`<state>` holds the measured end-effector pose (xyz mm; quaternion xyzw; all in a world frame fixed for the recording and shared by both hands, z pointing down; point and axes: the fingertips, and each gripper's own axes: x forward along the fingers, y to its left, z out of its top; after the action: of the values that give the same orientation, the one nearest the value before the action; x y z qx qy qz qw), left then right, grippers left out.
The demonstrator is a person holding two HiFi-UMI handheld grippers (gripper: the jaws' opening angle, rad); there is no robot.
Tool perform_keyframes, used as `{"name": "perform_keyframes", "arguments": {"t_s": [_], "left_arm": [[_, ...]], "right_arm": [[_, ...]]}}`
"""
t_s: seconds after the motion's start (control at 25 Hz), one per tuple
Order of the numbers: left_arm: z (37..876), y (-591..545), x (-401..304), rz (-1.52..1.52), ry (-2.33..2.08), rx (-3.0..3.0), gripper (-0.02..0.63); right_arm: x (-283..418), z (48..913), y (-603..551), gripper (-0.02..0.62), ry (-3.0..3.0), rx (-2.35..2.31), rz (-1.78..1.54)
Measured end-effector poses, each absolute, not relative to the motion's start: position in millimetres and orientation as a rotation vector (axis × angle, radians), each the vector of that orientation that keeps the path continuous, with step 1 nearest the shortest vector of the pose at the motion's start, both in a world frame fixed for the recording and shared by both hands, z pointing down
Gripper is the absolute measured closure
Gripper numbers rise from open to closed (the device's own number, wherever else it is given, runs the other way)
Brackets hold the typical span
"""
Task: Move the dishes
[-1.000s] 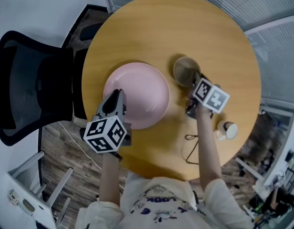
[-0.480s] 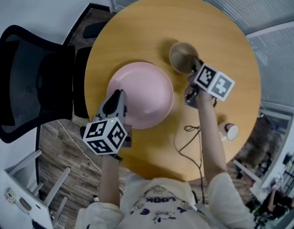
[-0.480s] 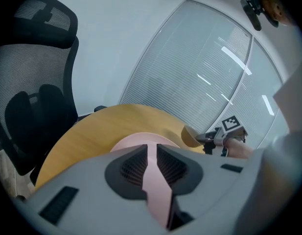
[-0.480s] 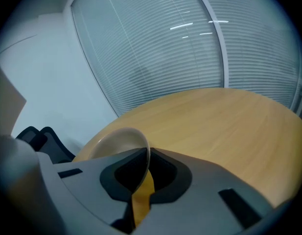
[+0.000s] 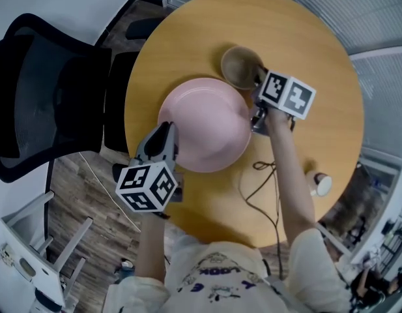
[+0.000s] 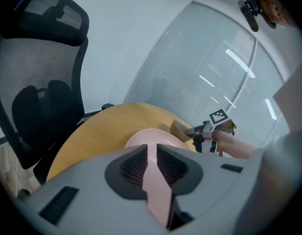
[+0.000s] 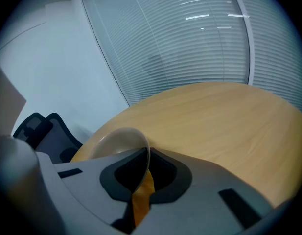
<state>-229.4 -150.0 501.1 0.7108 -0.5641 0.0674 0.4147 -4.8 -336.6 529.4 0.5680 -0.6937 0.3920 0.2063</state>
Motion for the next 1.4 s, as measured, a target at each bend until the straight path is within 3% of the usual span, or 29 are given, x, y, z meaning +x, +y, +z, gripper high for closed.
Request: {"name": "perform_keyframes", "arguments": {"t_s": [0.84,1.0,1.4], "left_arm": [[490.9,-152.9,-234.0,0.151,-1.418,1.818,0.551],[480.4,-151.2,-226.2,0.149,-1.405,1.844,0.551],[445.2,-138.3,-175.6,0.176,-1.285,2.001,0.551]], "right_arm": [[3.7,529.8,-329.2,0.577,-1.926,1.666,1.089],[11.3,523.6,-317.8,0.496,-1.944,1.671,1.105],[54.4,491.1,-215.6,0.489,-1.886,1.846,0.959]]}}
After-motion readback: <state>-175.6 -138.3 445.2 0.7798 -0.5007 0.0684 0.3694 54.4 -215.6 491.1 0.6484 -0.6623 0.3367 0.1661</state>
